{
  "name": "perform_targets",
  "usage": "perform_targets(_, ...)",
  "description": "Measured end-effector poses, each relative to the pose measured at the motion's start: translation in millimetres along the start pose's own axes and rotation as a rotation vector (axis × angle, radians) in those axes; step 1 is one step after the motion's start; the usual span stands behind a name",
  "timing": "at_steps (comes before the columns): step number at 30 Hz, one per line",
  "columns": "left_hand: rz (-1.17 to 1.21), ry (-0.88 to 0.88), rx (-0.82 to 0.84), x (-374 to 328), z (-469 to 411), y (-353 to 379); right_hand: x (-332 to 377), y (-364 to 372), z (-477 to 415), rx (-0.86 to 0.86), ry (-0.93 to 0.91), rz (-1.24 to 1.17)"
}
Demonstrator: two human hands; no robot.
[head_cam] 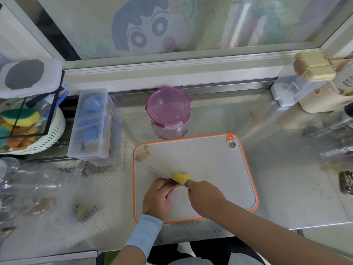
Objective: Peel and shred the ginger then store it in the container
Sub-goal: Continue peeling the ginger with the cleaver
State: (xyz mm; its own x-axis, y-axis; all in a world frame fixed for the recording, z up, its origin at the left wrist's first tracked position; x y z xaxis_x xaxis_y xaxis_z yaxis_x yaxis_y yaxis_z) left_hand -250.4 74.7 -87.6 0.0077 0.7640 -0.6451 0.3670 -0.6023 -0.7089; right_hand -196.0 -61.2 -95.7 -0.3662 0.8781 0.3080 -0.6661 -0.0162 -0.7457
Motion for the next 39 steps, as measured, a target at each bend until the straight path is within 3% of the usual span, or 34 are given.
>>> perform_targets(9, 0.022, -0.013, 0.033, 0.9, -1.1, 1.0, -8.2, -5.5, -8.8, 0.002, -0.017, -0.155)
perform_targets(26, -0.016, 0.038, 0.06, -8.2, -2.0, -3.1, -2.0, -7.4, -8.8, -0.004, -0.156, -0.122)
perform_targets(35, -0.014, 0.046, 0.043, -3.5, -1.4, -0.4, -3.3, -20.0, -15.5, 0.0, -0.136, -0.121)
perform_targets(39, -0.027, 0.018, 0.047, -3.5, -0.8, -0.7, -3.6, -14.2, -13.4, 0.086, -0.131, -0.182)
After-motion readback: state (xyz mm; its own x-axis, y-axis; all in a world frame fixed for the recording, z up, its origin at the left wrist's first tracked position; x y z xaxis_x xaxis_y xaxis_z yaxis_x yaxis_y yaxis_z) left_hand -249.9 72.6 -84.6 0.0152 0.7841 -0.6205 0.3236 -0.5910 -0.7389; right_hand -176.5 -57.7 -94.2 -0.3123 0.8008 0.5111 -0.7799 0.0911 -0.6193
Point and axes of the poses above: each hand's wrist, its own z-axis away from the middle knuckle, its own y-axis out of the palm, x = y × z, the point moved 8 cm from there along -z, towards the middle knuckle, and after that the axes turned 1 degree about -x, right-handed, at the moved point
